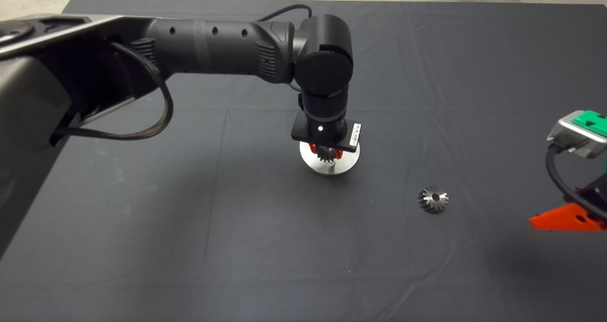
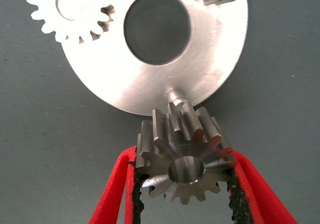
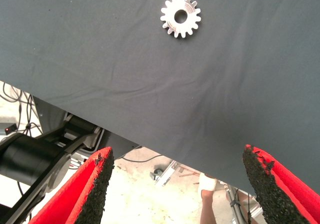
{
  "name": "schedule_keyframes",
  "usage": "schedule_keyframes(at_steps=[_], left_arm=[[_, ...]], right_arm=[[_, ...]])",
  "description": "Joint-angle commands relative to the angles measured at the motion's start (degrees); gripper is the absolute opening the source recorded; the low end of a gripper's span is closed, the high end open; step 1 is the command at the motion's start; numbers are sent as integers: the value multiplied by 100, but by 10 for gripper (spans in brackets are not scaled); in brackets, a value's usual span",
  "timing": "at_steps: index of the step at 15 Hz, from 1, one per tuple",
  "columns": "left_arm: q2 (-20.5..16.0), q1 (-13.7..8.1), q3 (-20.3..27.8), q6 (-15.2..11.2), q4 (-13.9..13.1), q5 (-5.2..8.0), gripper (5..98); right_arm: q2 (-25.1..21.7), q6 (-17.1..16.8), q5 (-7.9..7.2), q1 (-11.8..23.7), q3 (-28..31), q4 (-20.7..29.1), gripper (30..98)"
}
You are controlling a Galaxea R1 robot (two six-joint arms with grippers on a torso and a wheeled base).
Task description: Remove an incorrectly installed larger gear and replace it with the correct smaller gear
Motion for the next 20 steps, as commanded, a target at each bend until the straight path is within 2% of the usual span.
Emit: schedule_keyframes(at_steps=[1, 4, 6, 8, 13, 14, 15, 16, 20], left_arm=[[42, -95, 37, -239, -100, -39, 329], [59, -42, 37, -494, -100, -39, 329], [59, 141, 54, -494, -100, -39, 329], [59, 223, 46, -494, -91, -48, 329], [59, 230, -144, -485, -91, -65, 329], [59, 222, -165, -476, -91, -94, 329], [59, 213, -174, -476, -90, -206, 329], [59, 221, -183, -476, -84, -232, 329], [59, 221, -267, -287, 81, -232, 329]], right_arm=[[-45, 49, -5, 78, 8, 192, 681], [-45, 49, -5, 78, 8, 192, 681], [-54, 66, -12, 78, 8, 192, 681], [-63, 75, -13, 78, 8, 192, 681], [-98, 75, -13, 78, 16, 192, 681], [-98, 75, -13, 78, 16, 192, 681], [-98, 75, -13, 78, 16, 192, 681], [-113, 75, -13, 78, 16, 192, 681], [-133, 75, -13, 78, 16, 192, 681]])
